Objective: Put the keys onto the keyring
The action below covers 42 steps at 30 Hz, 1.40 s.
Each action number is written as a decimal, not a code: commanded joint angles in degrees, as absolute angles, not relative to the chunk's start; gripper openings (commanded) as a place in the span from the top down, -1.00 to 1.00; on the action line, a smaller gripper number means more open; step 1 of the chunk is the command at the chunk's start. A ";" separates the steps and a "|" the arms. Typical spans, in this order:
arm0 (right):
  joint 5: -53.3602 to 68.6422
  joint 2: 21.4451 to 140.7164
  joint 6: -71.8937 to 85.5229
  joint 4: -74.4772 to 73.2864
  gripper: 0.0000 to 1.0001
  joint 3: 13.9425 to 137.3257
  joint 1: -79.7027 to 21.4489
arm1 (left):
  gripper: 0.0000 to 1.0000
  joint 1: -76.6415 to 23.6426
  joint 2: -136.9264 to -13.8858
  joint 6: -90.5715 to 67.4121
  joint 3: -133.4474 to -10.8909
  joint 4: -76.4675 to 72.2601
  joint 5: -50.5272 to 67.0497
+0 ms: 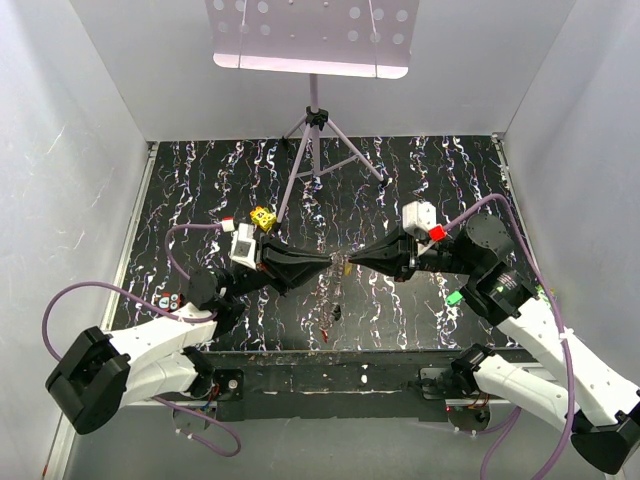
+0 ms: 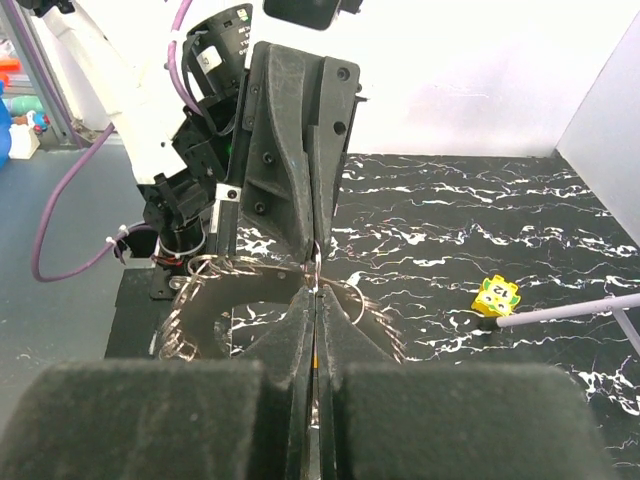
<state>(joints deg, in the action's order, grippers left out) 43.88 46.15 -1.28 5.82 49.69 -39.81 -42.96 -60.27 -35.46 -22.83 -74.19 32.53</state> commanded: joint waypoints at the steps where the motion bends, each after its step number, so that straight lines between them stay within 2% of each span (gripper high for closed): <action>1: 43.50 46.14 1.23 10.81 0.97 48.87 -40.08 | 1.00 -42.54 -60.73 -36.65 -23.29 -80.51 31.82; 42: 42.36 48.60 6.94 9.75 0.97 47.55 -40.96 | 1.00 -42.10 -60.38 -35.86 -23.20 -81.82 29.79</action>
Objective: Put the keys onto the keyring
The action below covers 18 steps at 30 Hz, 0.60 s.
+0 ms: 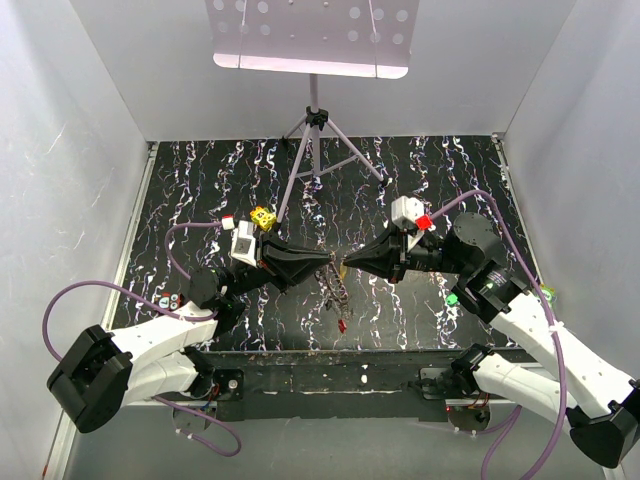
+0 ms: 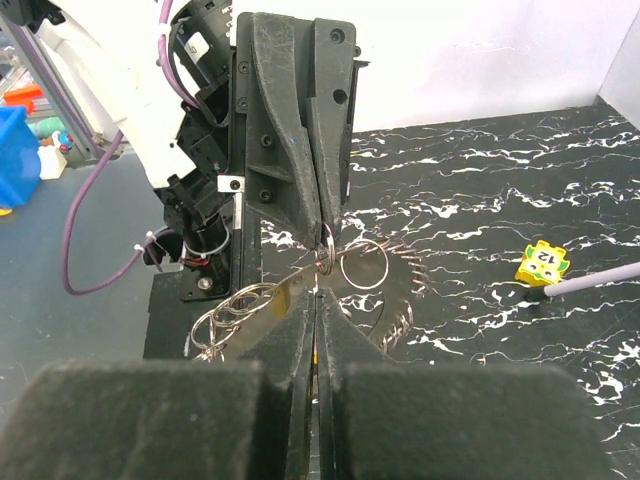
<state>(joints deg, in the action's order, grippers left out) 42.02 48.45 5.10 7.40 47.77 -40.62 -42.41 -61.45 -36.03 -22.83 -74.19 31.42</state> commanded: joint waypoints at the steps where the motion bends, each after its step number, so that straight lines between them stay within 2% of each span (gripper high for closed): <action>1: 42.28 48.60 7.12 10.02 0.97 47.46 -40.96 | 1.00 -42.10 -60.55 -35.95 -23.20 -81.91 29.79; 18: 41.75 49.31 10.11 11.69 0.97 47.29 -40.96 | 1.00 -42.01 -61.26 -36.48 -22.94 -83.32 29.88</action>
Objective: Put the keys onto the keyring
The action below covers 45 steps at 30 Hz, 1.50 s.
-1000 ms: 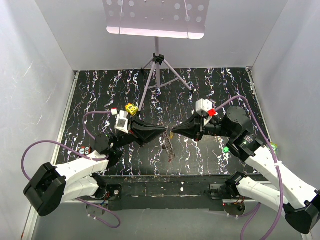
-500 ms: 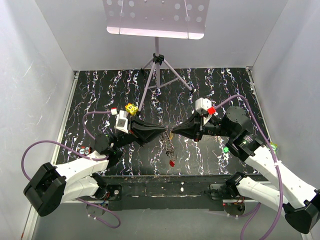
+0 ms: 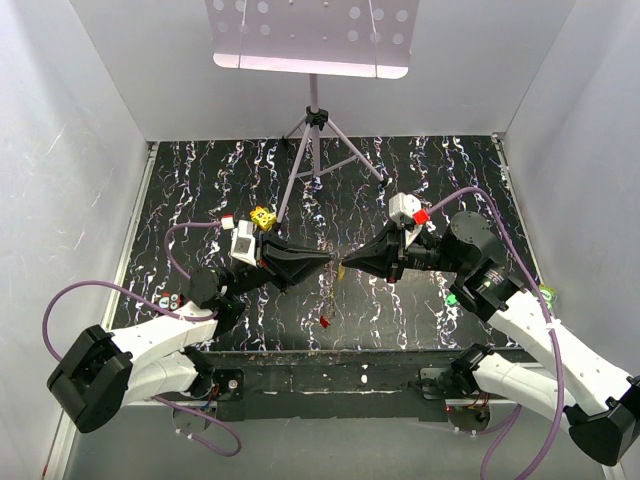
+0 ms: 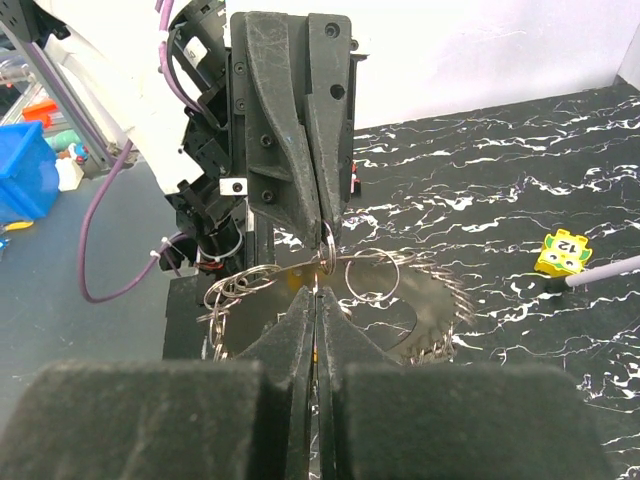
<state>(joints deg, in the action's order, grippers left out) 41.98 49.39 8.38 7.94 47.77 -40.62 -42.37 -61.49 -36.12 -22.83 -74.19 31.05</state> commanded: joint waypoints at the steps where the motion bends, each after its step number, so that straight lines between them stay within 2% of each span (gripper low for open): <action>1: 41.75 49.31 10.28 11.78 0.97 47.20 -40.96 | 1.00 -42.01 -61.43 -36.47 -22.94 -83.41 29.97; 45: 42.36 49.75 15.82 15.12 0.97 46.06 -39.29 | 1.00 -41.04 -61.70 -38.14 -22.50 -86.39 30.32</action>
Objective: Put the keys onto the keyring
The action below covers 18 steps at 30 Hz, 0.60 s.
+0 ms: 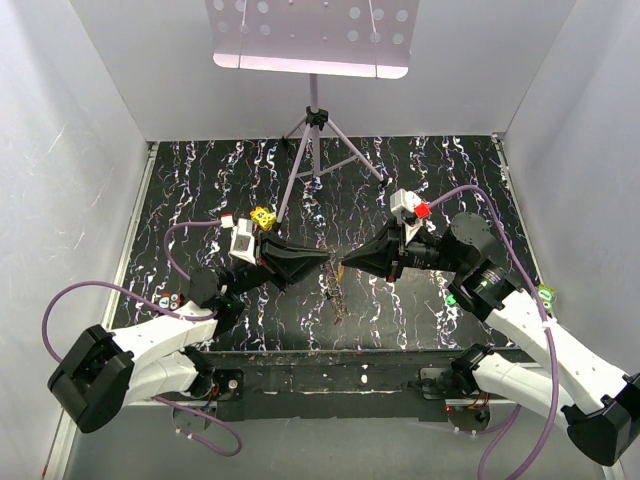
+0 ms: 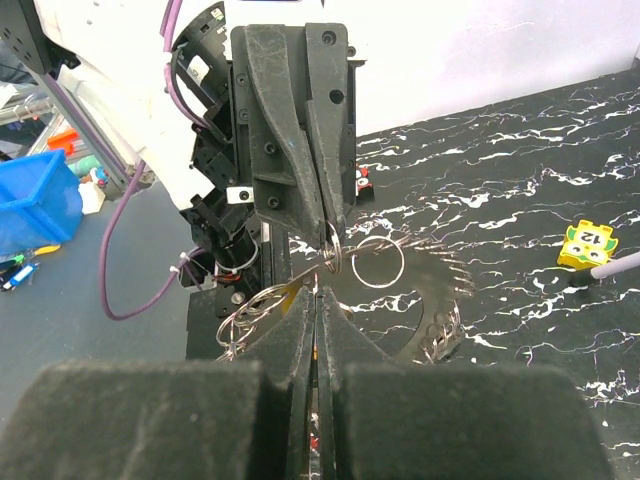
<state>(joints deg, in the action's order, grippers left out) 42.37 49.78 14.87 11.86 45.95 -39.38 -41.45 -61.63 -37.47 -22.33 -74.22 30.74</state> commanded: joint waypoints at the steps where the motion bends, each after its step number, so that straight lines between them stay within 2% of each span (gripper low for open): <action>1: 42.36 49.75 15.82 15.20 0.97 46.05 -39.29 | 1.00 -41.04 -61.79 -38.23 -22.59 -86.48 30.50; 18: 41.22 50.01 16.08 14.85 0.97 45.88 -38.85 | 1.00 -40.87 -61.70 -38.58 -22.32 -87.19 30.50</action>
<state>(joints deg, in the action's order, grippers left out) 42.06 50.26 15.29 12.21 45.95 -39.33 -41.32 -62.50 -38.22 -22.33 -74.19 30.89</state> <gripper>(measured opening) 0.022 0.018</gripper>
